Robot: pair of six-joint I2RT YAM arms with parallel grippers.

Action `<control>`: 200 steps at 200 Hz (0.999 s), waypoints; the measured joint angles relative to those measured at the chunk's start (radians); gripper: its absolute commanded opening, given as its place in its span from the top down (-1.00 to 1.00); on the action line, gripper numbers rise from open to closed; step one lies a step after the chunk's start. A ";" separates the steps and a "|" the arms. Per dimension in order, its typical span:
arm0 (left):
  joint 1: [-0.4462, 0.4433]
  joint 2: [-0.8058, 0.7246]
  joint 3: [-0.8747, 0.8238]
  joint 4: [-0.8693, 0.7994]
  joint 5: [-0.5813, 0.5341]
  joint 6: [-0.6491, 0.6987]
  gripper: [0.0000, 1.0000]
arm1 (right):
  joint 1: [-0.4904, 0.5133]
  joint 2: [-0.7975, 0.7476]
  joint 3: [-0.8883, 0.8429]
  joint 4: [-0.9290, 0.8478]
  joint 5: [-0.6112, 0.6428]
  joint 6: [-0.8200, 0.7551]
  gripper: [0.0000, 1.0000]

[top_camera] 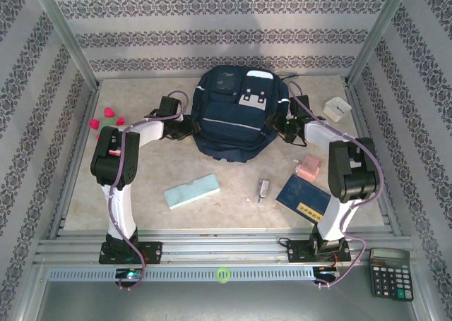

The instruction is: Pack the student bag

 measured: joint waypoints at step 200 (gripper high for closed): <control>-0.098 -0.479 -0.007 -0.327 -0.155 0.856 -0.47 | 0.027 -0.470 -0.220 0.047 -0.037 -0.167 -0.18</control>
